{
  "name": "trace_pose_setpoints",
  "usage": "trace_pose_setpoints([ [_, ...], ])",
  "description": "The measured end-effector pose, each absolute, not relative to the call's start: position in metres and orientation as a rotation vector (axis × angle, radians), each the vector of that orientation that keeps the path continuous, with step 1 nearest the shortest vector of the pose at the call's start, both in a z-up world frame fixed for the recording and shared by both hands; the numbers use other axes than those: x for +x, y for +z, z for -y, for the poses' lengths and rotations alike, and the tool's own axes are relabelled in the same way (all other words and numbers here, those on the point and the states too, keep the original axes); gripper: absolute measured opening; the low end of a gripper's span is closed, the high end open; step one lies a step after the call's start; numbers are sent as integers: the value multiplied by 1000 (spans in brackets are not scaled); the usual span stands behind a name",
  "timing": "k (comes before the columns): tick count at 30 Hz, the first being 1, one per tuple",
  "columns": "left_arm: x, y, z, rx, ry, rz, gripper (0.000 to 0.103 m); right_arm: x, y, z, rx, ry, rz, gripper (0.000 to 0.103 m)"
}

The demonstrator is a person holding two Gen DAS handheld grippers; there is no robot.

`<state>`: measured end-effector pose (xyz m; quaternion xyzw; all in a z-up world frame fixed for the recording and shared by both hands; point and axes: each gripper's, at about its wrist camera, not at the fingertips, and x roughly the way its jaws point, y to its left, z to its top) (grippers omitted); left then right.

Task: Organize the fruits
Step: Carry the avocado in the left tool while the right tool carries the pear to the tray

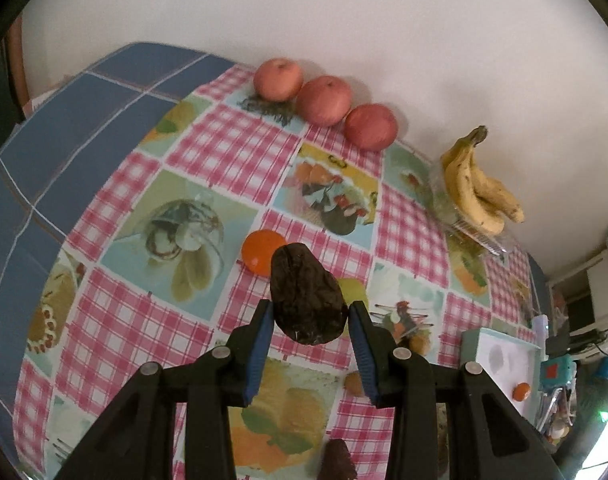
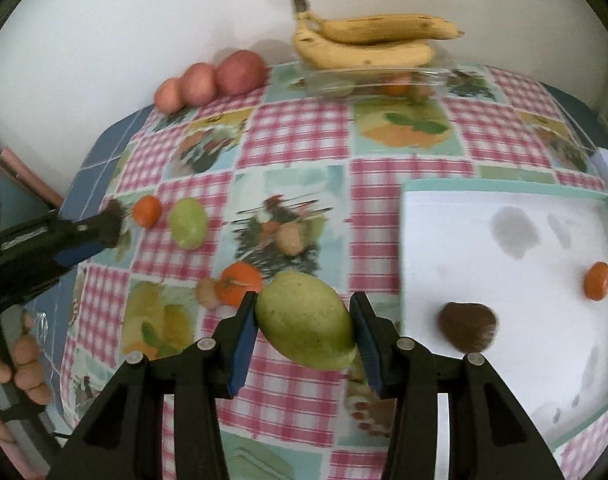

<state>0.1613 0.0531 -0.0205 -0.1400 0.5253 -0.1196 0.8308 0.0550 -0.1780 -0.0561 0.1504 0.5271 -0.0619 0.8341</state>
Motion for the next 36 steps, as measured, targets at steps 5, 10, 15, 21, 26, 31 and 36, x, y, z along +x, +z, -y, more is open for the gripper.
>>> trace_pose_setpoints([
  [5, 153, -7, -43, -260, -263, -1081, 41, 43, -49, 209, 344, -213, -1093, 48],
  [10, 141, 4, -19, -211, -315, -1062, 41, 28, -45, 239, 367, -297, -1075, 48],
  [15, 128, 4, 21, -165, -425, -1095, 41, 8, -42, 280, 428, -403, -1057, 48],
  [21, 103, 3, 75, -70, -554, -1124, 41, -19, -39, 328, 506, -530, -1026, 48],
  [26, 70, 0, 131, 89, -655, -1118, 41, -44, -34, 360, 511, -660, -1000, 48],
  [31, 40, -5, 169, 214, -719, -1102, 40, -61, -35, 382, 531, -720, -987, 48],
  [36, 36, -16, 178, 255, -720, -1123, 37, -71, -37, 394, 562, -732, -976, 48],
])
